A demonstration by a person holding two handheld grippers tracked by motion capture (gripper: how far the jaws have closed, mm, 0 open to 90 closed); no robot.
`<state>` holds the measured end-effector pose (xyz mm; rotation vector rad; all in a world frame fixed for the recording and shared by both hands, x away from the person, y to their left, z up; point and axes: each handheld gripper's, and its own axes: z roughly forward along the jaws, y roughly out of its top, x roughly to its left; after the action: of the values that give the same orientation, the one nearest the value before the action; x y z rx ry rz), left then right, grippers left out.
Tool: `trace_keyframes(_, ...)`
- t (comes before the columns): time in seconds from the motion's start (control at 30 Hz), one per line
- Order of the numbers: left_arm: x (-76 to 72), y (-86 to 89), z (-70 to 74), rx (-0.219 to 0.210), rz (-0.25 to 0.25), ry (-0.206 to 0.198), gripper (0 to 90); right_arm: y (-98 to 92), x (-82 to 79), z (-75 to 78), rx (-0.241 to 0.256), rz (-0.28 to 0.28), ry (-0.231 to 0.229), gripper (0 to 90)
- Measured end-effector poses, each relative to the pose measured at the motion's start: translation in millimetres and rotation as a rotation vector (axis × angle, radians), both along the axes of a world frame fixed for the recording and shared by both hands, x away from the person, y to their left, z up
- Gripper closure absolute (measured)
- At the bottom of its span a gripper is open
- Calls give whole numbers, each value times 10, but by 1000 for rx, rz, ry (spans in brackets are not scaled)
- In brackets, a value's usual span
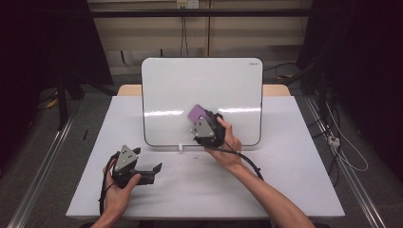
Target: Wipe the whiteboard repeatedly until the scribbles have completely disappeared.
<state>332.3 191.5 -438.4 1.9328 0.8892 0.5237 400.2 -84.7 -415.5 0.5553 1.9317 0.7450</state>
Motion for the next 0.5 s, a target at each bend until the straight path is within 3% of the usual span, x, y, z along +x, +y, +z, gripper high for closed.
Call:
trace_keyframes(0.07,2,2,-2,4,0,-2,51,76,-66,-72,-25,24,7,419)
trace_keyframes(0.13,6,0,-7,-1,0,2,51,133,-107,-125,-14,47,40,419)
trace_keyframes(0.23,4,4,-4,0,-1,1,51,194,-152,-173,-49,69,38,418)
trace_keyframes(0.3,9,9,-6,2,-2,2,51,173,-121,-157,-12,72,62,418)
trace_keyframes(0.37,12,5,-10,4,-2,3,51,134,-85,-111,4,53,48,418)
trace_keyframes(0.5,12,-5,-3,2,-7,1,51,-53,68,60,113,-31,51,418)
